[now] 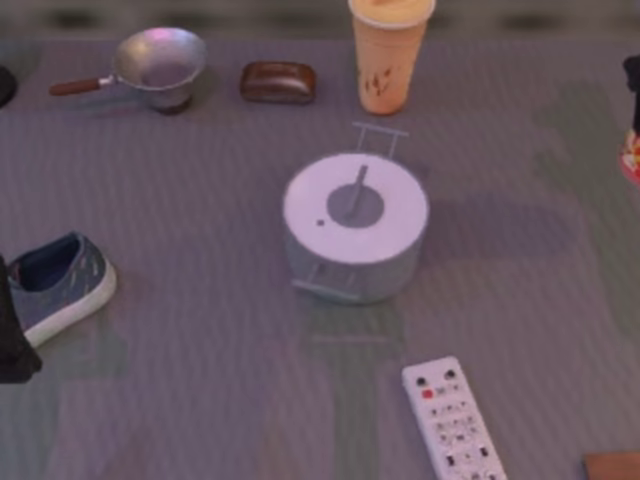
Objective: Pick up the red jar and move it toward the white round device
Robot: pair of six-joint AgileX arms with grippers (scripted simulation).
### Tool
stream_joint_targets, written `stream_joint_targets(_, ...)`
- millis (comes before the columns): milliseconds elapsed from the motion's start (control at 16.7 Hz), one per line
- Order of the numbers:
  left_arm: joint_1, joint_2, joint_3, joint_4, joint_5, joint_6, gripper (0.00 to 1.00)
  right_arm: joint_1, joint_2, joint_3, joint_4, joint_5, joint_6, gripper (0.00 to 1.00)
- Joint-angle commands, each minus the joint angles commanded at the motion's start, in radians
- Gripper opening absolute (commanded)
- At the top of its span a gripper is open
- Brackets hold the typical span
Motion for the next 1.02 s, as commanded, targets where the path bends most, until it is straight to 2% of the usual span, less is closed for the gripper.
stream_joint_targets(180,0.000,0.000,0.000,0.000,0.000,0.000,1.00,0.053,-0.005,-0.039,0.036,0.020,0.098,0.00)
stream_joint_targets(660,0.000,0.000,0.000,0.000,0.000,0.000,1.00,0.267,-0.038,-0.223,0.192,0.116,0.557,0.00)
stream_joint_targets(840,0.000,0.000,0.000,0.000,0.000,0.000,1.00,0.307,-0.046,-0.260,0.222,0.134,0.622,0.00)
stream_joint_targets(1020,0.000,0.000,0.000,0.000,0.000,0.000,1.00,0.308,-0.047,-0.261,0.223,0.135,0.624,0.00)
